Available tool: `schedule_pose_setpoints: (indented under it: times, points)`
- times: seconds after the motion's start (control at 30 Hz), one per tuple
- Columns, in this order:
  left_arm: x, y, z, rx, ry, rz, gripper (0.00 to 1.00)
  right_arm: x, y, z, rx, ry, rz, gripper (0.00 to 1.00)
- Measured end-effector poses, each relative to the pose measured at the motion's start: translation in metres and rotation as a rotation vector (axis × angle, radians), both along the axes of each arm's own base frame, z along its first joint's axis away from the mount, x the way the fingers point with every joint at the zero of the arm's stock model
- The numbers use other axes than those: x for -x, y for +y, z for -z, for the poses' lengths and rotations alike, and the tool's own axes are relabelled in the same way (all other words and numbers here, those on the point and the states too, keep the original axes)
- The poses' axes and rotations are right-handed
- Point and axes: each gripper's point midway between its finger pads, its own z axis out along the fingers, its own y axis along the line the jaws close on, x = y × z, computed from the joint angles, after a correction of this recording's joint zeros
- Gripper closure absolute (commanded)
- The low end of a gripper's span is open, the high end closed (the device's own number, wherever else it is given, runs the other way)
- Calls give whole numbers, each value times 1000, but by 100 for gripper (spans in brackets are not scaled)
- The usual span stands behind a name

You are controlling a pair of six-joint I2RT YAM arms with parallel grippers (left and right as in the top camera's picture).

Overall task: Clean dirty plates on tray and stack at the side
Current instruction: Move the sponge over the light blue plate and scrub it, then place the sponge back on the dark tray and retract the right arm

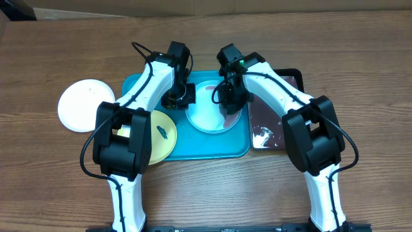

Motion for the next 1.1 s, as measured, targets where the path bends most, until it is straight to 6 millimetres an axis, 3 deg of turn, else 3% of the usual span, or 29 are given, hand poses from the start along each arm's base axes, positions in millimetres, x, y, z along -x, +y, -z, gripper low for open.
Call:
schedule_pose_setpoints:
  times: [0.37,0.57,0.7,0.77,0.93,1.1]
  points:
    - [0,0,0,-2,0,0,96,22,50,-6,-199,77,-56,96]
    - [0,0,0,-3,1,0,96,33,73,-23,-383,169,-83,96]
    - [1,1,0,-3,3,0,96,14,56,-52,-448,175,-46,96]
    - [1,1,0,-3,3,0,96,-5,35,-74,-473,142,-10,96]
    - [1,1,0,-3,3,0,96,-9,-9,-110,-483,132,57,96]
    - [1,1,0,-3,3,0,93,-10,-28,-122,-489,125,83,96]
